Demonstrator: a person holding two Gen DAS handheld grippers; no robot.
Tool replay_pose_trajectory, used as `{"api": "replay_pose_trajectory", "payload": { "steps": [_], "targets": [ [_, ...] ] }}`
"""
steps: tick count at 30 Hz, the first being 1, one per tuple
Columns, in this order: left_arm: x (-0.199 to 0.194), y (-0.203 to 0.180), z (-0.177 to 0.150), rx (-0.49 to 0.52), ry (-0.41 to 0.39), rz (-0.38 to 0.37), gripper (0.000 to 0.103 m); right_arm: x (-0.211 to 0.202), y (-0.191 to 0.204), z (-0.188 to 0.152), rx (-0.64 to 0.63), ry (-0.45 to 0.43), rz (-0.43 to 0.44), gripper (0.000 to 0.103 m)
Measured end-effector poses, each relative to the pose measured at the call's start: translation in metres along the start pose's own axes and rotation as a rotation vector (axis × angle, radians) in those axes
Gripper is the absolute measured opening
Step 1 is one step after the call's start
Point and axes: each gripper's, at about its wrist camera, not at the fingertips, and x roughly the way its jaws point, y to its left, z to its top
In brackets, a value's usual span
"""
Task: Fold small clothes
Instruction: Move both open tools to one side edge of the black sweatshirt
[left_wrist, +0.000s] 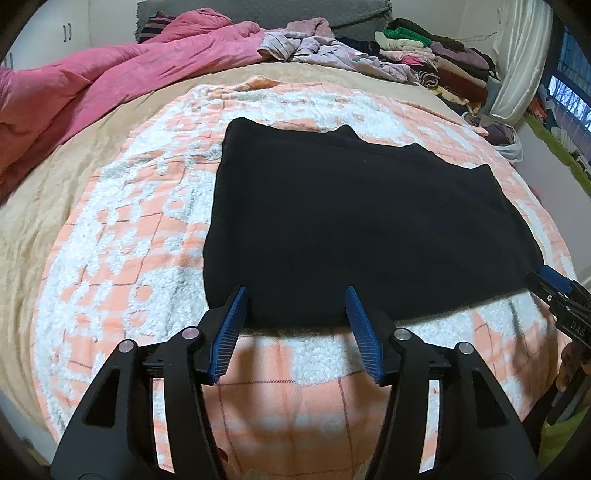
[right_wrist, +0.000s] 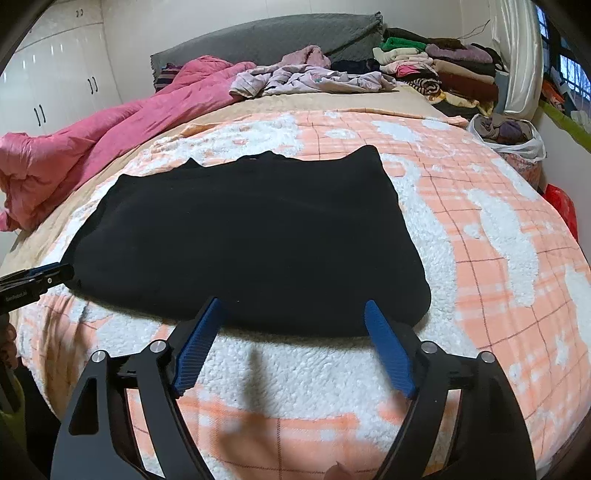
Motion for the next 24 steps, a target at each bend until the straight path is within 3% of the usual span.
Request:
{"api": "replay_pose_trajectory", "payload": {
  "steps": [4, 12, 13, 14, 15, 24],
  "targets": [
    [-0.006, 0.002, -0.002, -0.003, -0.006, 0.001, 0.054, -0.004, 0.002, -0.001, 0.003, -0.006, 0.001, 0.086],
    [-0.018, 0.009, -0.001, -0.016, -0.024, 0.009, 0.057, -0.014, 0.013, 0.000, -0.016, -0.030, 0.003, 0.093],
    [-0.020, 0.010, 0.000, -0.016, -0.029, 0.008, 0.060, -0.016, 0.015, 0.000, -0.021, -0.034, 0.003, 0.093],
    [-0.021, 0.011, 0.001, -0.014, -0.034, 0.009, 0.075, -0.018, 0.018, 0.001, -0.025, -0.040, 0.004, 0.094],
    [-0.024, 0.011, 0.001, -0.008, -0.046, 0.014, 0.080, -0.019, 0.020, 0.002, -0.029, -0.045, 0.007, 0.094],
    [-0.037, 0.016, 0.005, -0.003, -0.095, 0.021, 0.082, -0.030, 0.048, 0.007, -0.074, -0.090, 0.047, 0.098]
  ]
}}
